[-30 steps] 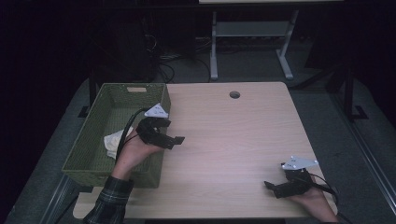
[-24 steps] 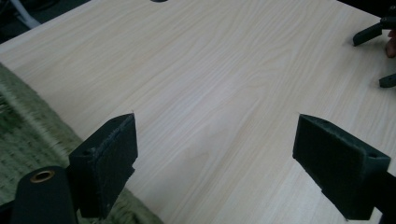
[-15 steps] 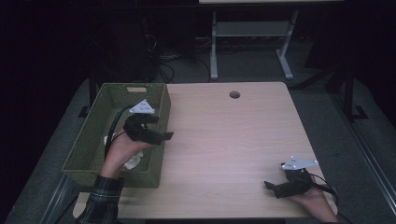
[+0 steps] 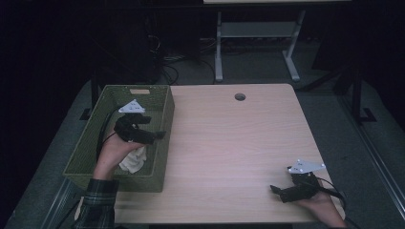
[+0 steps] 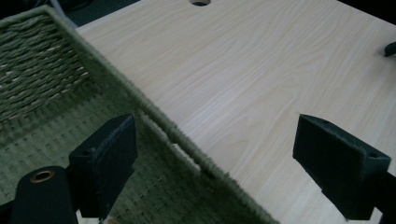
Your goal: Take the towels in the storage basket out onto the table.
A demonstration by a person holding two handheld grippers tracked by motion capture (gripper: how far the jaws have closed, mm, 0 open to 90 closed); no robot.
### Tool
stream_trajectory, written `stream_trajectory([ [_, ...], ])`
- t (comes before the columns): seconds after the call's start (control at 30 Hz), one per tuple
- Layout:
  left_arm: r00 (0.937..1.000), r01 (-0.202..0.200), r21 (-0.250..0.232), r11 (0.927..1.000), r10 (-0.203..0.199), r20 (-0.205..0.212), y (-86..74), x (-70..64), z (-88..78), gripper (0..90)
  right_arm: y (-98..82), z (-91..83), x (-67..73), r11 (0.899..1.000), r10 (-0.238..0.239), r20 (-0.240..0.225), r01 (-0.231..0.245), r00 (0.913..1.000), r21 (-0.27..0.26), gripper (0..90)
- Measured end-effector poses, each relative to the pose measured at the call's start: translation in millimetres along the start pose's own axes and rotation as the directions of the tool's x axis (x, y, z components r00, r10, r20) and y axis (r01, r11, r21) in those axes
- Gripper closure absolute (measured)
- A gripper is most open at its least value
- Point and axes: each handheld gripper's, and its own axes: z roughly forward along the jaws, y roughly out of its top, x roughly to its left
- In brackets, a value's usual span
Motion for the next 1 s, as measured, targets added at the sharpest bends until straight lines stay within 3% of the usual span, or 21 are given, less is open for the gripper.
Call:
stream_trajectory([
  [0.63,0.9928,0.036,0.013,0.9993,-0.035,-0.115,-22.0,33.7,-13.1,13.2,0.0,0.1,0.0,1.000,0.000,0.000,0.000,1.0000,-0.001,0.8],
  [1.0,0.9860,0.061,0.074,0.9954,-0.049,-0.159,-38.6,50.4,-6.1,13.2,0.0,0.0,0.1,1.000,0.001,0.000,-0.001,1.0000,0.001,0.8],
])
